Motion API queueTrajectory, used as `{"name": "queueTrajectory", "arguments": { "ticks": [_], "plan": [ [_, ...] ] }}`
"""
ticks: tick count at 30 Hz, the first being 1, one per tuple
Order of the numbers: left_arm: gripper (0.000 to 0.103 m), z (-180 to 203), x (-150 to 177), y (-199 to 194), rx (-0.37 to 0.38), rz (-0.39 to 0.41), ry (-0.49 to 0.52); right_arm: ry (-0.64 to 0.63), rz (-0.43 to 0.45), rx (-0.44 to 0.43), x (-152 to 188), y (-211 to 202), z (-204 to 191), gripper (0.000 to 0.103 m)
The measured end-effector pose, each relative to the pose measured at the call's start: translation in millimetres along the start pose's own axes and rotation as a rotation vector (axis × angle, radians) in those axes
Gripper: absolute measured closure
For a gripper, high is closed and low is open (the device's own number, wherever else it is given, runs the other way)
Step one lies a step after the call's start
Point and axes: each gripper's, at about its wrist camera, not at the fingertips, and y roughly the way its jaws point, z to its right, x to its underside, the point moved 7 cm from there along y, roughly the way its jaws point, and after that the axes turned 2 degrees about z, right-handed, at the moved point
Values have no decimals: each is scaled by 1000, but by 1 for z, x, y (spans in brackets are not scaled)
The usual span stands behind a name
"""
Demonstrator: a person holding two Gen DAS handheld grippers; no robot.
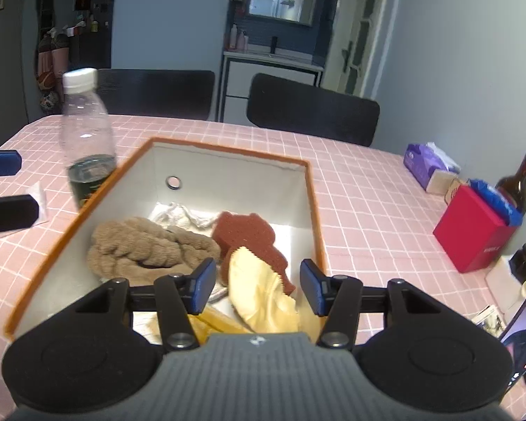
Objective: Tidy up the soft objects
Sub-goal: 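Move the left gripper to the clear plastic bag and grasp it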
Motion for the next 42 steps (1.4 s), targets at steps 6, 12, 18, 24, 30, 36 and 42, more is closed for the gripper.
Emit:
{"name": "queueTrajectory", "arguments": {
  "ticks": [6, 12, 18, 24, 30, 36, 42],
  "plan": [
    [27, -29, 18, -27, -84, 13, -12, -29, 31, -51, 0, -29, -30, 50],
    [27, -56, 40, -46, -149, 17, -28, -29, 105, -144, -1, -61, -77, 50],
    [27, -91, 61, -61, -219, -1, -55, -34, 193, -210, -4, -76, -133, 50],
    [27, -123, 81, -67, -274, -47, -62, -35, 217, -250, 1, -60, -187, 50],
    [22, -154, 102, -63, -280, -109, -98, -68, 161, -257, 10, -19, -232, 50],
    [18, -177, 112, -54, -245, -158, -139, -94, 108, -236, 18, 22, -255, 59],
    [16, -191, 111, -29, -226, -202, -59, -106, 65, -258, 17, 50, -268, 61]
  ]
}}
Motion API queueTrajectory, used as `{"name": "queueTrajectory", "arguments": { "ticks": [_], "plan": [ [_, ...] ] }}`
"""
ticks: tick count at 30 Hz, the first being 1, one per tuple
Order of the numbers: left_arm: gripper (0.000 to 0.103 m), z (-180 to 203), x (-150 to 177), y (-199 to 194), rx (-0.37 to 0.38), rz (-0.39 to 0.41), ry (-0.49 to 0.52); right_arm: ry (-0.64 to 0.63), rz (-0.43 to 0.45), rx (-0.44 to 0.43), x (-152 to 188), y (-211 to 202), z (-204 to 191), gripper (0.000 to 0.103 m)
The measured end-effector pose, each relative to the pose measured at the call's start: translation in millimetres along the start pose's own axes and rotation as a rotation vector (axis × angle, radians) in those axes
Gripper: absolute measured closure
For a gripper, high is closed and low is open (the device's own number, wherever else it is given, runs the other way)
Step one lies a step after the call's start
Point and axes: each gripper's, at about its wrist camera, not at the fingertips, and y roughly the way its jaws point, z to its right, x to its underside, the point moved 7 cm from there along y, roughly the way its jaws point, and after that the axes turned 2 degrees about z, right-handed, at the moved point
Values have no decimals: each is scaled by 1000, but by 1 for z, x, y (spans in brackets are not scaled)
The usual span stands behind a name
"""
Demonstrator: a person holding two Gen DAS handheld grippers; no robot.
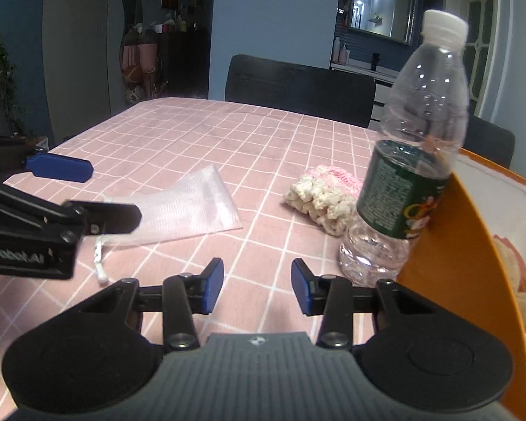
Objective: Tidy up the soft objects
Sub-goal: 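Move the left gripper to the clear plastic bag and grasp it, then grasp the pink-and-white crochet piece with the right gripper while the left gripper holds the bag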
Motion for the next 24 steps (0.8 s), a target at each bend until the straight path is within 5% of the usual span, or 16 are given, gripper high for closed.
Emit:
{"name": "queueTrajectory", "arguments": {
  "ticks": [6, 12, 18, 22, 24],
  "plan": [
    [16, -17, 5, 59, 10, -171, 49, 3, -11, 12, -10, 24, 2, 60],
    [23, -14, 11, 81, 40, -249, 34, -52, 0, 77, -18, 46, 2, 59],
    [50, -19, 10, 88, 55, -260, -35, -186, 41, 199, -31, 70, -5, 58],
    [88, -21, 7, 91, 42, -258, -30, -230, 42, 248, -36, 92, -5, 57],
    [99, -21, 6, 94, 18, -258, -17, -245, 38, 273, -38, 102, -4, 55]
  ]
}}
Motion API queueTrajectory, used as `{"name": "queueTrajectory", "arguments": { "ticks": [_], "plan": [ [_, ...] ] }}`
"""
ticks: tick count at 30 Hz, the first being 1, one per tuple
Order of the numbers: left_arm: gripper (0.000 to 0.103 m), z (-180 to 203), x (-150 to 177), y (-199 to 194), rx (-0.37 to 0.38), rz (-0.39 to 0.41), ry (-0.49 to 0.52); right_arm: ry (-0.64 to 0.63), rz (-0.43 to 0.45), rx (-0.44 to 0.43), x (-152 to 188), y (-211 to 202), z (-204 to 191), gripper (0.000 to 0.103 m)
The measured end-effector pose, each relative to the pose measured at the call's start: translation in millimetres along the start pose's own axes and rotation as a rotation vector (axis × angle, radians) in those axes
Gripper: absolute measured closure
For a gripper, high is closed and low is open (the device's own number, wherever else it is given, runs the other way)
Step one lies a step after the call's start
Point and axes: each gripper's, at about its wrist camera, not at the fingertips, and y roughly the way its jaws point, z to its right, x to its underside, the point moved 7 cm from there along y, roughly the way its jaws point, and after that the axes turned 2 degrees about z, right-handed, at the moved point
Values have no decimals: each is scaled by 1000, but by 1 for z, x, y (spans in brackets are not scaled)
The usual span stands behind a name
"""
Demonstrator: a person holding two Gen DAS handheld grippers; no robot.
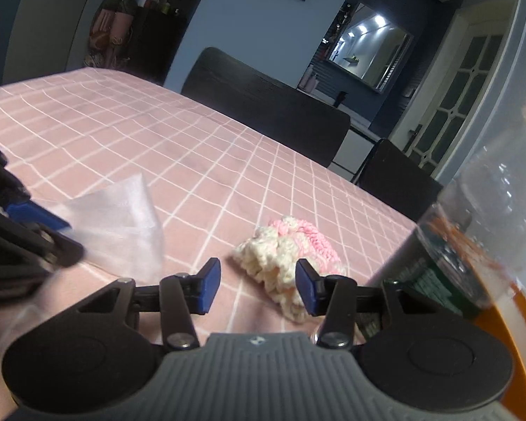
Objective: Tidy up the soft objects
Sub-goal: 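Grasp the pink-and-white crochet piece with the right gripper while the left gripper holds the bag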
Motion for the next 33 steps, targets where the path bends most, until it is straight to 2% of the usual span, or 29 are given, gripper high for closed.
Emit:
{"name": "queueTrajectory", "arguments": {
  "ticks": [3, 11, 13, 15, 17, 21, 24, 29, 33],
  "plan": [
    [101, -2, -1, -1, -22, 19, -15, -33, 3, 24, -3, 11, -3, 50],
    [102, -11, -1, -8, -48, 39, -68, -140, 1, 76, -8, 35, -15, 51],
    [101, -11, 0, -10, -50, 42, -72, -155, -11, 85, -5, 40, -17, 56],
    [101, -10, 1, -12, -51, 43, -78, -165, -18, 94, -3, 43, -16, 78],
    [101, -10, 3, -15, -53, 40, -84, -161, -24, 100, -2, 44, -14, 85],
    [101, -8, 7, -24, -59, 53, -103, -134, -28, 64, -5, 40, -8, 90],
    [101, -8, 13, -33, -73, 58, -127, -96, 0, 15, -11, 19, -4, 90],
    [101, -4, 26, -53, -103, 68, -157, -38, 45, -132, -10, -38, -10, 90],
    [101, 2, 39, -70, -97, 82, -192, -11, 21, -255, 8, -76, -16, 90]
  ]
}}
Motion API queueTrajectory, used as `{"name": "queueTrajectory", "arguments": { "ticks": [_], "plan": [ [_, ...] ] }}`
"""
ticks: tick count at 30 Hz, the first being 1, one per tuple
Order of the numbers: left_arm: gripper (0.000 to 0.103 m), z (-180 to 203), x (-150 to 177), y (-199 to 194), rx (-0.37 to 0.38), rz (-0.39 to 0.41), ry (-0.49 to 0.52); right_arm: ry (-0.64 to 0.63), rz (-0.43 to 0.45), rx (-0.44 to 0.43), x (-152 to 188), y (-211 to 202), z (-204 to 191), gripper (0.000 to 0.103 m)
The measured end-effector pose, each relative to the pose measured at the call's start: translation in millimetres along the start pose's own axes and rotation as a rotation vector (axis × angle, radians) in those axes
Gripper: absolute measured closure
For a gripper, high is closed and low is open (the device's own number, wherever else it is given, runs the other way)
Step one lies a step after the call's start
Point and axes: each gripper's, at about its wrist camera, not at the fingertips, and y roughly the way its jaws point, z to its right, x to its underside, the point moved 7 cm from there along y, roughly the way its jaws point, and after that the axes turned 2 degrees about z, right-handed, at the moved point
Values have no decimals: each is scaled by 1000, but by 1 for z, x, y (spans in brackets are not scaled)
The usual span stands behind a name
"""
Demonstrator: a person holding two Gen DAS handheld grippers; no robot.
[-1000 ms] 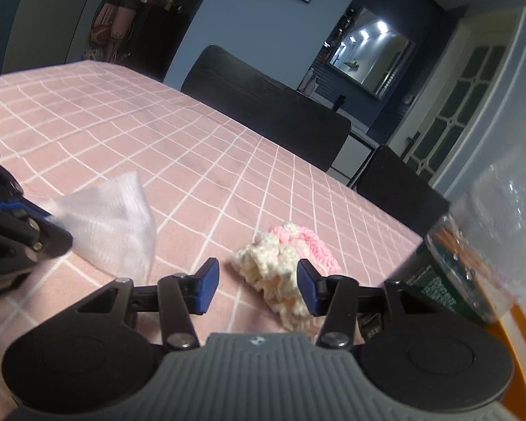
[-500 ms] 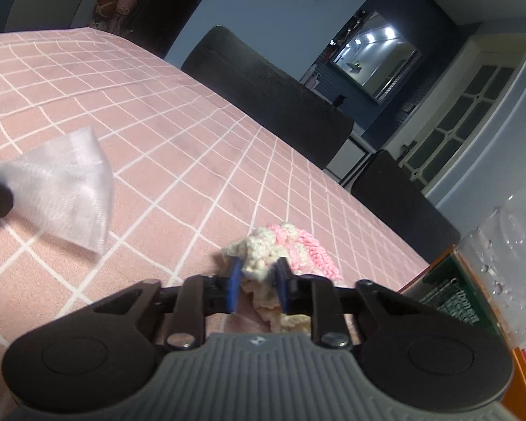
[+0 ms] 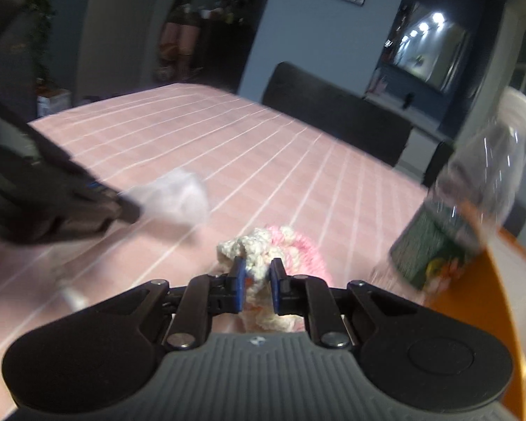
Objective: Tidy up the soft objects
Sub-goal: 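Grasp the pink-and-white crochet piece with the right gripper while the left gripper holds the bag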
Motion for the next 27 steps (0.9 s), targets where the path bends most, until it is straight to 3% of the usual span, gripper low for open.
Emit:
{"name": "queueTrajectory", "arguments": {
  "ticks": [7, 10, 12, 14, 18, 23, 27],
  "plan": [
    [101, 10, 16, -22, 8, 13, 0, 121, -61, -177, 34, -43, -8, 87],
    [101, 10, 20, -17, -3, -1, -5, 146, -72, -192, 44, -48, -11, 83],
    [101, 7, 22, -17, -12, 3, -9, 155, -64, -192, 45, -50, -11, 61],
    [101, 4, 22, -18, -17, 6, -19, 189, -43, -209, 41, -58, -8, 46],
    [101, -2, 22, -20, -26, 15, -44, 320, 7, -214, 35, -67, 9, 26],
    [101, 0, 18, -19, -15, 24, -53, 497, -21, -127, 38, -45, 28, 12],
    [101, 4, 16, -15, -4, 28, -40, 568, -91, -80, 45, -27, 25, 11]
  ]
}}
